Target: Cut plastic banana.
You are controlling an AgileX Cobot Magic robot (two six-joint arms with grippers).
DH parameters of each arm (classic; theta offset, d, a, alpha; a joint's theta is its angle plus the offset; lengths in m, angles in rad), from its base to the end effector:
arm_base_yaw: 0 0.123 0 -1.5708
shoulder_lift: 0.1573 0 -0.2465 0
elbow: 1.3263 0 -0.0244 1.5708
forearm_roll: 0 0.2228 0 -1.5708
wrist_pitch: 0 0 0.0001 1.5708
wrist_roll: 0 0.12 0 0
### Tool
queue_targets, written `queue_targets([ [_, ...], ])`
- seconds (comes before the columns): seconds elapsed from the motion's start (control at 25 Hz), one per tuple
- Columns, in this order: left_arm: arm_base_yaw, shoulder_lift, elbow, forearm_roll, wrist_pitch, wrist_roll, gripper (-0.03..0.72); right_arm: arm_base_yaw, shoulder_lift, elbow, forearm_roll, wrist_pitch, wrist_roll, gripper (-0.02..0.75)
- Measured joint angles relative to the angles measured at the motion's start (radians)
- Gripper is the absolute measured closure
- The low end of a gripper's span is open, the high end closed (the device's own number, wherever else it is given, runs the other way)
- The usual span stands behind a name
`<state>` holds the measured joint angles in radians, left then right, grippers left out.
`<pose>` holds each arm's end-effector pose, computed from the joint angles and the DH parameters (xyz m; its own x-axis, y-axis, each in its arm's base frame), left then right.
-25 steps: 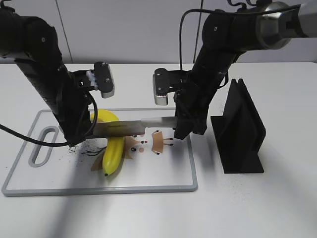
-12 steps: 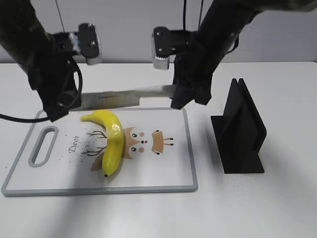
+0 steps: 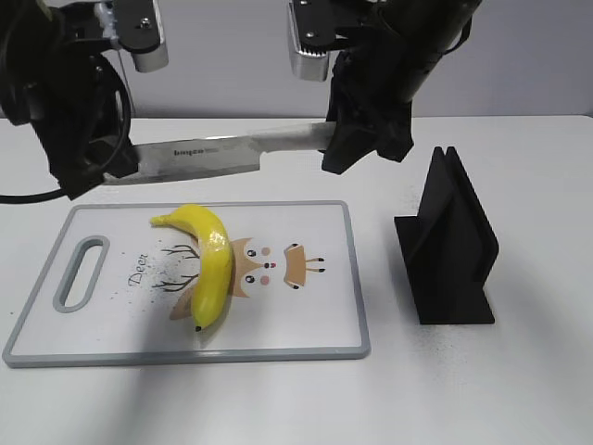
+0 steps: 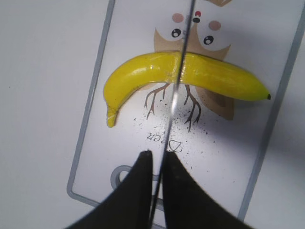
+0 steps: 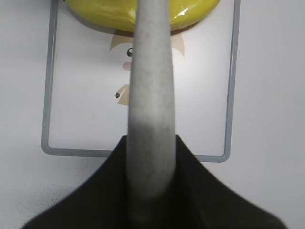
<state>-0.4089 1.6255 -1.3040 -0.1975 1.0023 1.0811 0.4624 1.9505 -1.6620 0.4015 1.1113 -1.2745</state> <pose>0.2802 -0.1431 0.2245 -0.1192 0.9406 -0.3179 0.9637 0.1866 0.1907 0.3227 0.2078 0.2065 0.0525 -0.9010 -0.4307 -0.9950 -0.0104 -0.0994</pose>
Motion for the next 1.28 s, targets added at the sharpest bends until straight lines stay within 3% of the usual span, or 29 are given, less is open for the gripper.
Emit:
queue_targets([
  [0.04,0.0,0.0,0.0,-0.003,0.0,-0.002,0.491,0.0,0.0,0.0,-0.001,0.0,0.003,0.575],
  [0.2,0.0,0.0,-0.001,-0.008,-0.008,-0.006,0.113,0.0,0.0,0.0,-0.001,0.001,0.006,0.575],
  [0.28,0.001,0.0,-0.015,-0.01,-0.01,-0.016,0.032,0.0,0.0,0.0,-0.001,0.002,0.007,0.575],
  [0.48,0.034,-0.002,-0.086,0.021,0.014,-0.171,0.026,0.0,0.0,-0.016,-0.04,0.004,0.149,0.575],
  [0.72,0.11,-0.008,-0.158,0.225,0.068,-0.629,0.035,0.0,-0.004,-0.119,-0.165,0.021,0.556,0.575],
  [0.84,0.166,-0.008,-0.19,0.248,0.152,-0.783,0.039,-0.001,-0.009,-0.172,-0.173,0.081,0.676,0.575],
  [1.08,0.278,-0.035,-0.168,0.192,0.208,-0.916,0.059,-0.001,-0.031,-0.192,-0.173,0.106,0.976,0.575],
  [1.28,0.313,-0.178,-0.018,0.144,0.211,-0.931,0.098,-0.001,-0.147,-0.024,-0.171,0.105,1.13,0.576],
])
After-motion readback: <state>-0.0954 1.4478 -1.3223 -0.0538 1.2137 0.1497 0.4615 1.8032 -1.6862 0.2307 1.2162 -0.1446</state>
